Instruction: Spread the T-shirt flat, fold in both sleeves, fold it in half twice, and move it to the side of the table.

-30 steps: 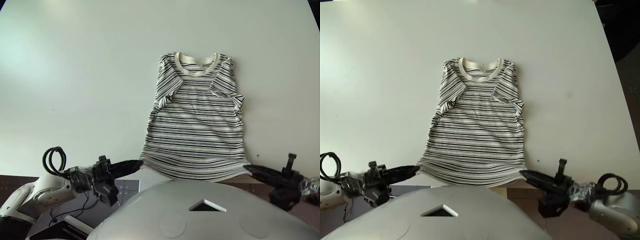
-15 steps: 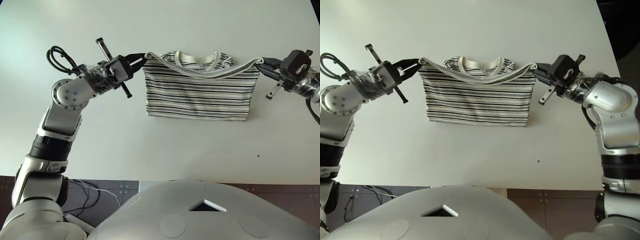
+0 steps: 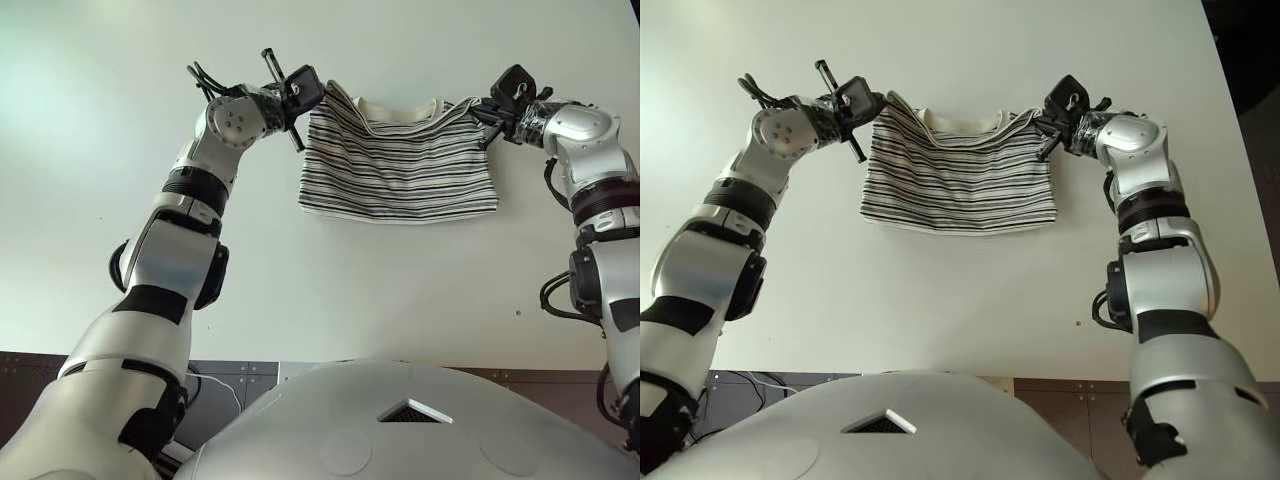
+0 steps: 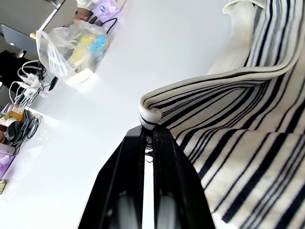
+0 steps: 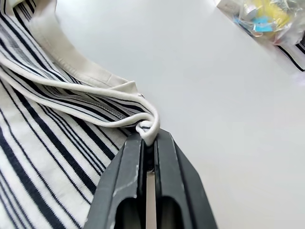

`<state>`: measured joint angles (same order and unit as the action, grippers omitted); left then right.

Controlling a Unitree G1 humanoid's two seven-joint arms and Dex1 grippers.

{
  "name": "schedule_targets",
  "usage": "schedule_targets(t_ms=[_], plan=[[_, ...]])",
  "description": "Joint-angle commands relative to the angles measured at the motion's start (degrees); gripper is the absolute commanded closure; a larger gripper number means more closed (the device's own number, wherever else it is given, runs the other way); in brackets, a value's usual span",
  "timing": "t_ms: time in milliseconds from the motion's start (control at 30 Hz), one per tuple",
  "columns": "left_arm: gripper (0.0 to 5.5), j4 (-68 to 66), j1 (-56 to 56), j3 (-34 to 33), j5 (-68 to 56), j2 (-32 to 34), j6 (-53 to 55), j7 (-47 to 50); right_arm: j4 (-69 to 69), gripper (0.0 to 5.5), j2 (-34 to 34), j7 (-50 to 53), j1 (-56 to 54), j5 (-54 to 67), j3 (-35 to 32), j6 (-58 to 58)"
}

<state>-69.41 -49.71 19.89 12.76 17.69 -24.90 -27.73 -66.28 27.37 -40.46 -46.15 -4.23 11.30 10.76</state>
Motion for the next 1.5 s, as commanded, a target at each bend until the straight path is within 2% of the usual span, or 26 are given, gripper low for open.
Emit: schedule_targets(t_ms=[33,167,267,433,500,700,800,867,1000,1100,1167,1300,1400,1500], plan=[[5.40,-4.8,-2.2,-2.9,0.5,-1.3,2.6,4.2,-4.3,5.39,-2.1,1.9,-3.4,0.1,-2.8,0.0],[5.40,-6.0,-2.5,-5.0,0.3,-2.0,3.6,6.0,-6.0,5.39,-2.5,2.5,-4.3,0.9,-5.7,-0.8],[5.40,-6.9,-1.7,-3.7,2.9,-2.8,5.9,8.0,-7.1,5.39,-3.3,5.8,-3.6,-0.6,-6.3,-1.3],[4.44,-7.3,-0.9,-4.0,5.5,-2.2,7.8,13.3,-7.9,4.34,-4.4,10.0,-2.5,-2.3,-6.1,-2.9],[4.41,-6.8,-1.2,-5.7,4.7,-1.1,6.8,15.9,-8.0,3.91,-4.3,12.2,-2.0,-2.7,-6.4,-3.7],[4.41,-0.5,2.2,-10.0,1.0,0.9,-3.9,15.4,-5.0,3.91,-2.9,18.5,-0.8,-3.0,-8.0,-0.9],[4.41,8.1,8.5,-10.1,-0.3,0.7,-8.0,13.0,0.7,3.91,-4.7,10.9,0.1,0.3,-9.2,5.1],[4.41,19.5,16.1,-9.0,-1.6,1.1,-8.2,9.4,1.9,3.91,-6.0,5.4,1.0,-0.8,-6.8,7.5],[4.41,43.0,29.0,-5.7,-3.0,3.4,-2.5,0.7,-1.8,3.91,-4.2,5.9,2.4,-9.8,0.9,10.1],[4.41,54.8,32.7,-5.6,-3.1,5.4,2.9,-2.7,-3.3,3.91,1.8,5.6,3.3,-19.1,8.3,13.1],[4.41,60.9,35.0,-5.3,-1.7,7.0,5.5,-4.0,-2.4,3.91,7.3,0.0,2.8,-22.9,12.0,14.2],[4.41,69.1,39.6,-4.6,1.5,8.8,9.3,-4.1,9.8,3.91,15.3,-22.5,5.3,-22.6,16.3,13.3],[4.41,71.6,39.7,-3.6,3.1,8.1,12.3,-3.9,32.8,3.91,17.9,-39.8,13.2,-13.2,16.5,1.2],[4.41,72.1,37.7,-2.6,5.3,7.3,14.7,-3.7,50.1,3.91,16.7,-46.4,16.8,-6.0,15.6,-13.6]])
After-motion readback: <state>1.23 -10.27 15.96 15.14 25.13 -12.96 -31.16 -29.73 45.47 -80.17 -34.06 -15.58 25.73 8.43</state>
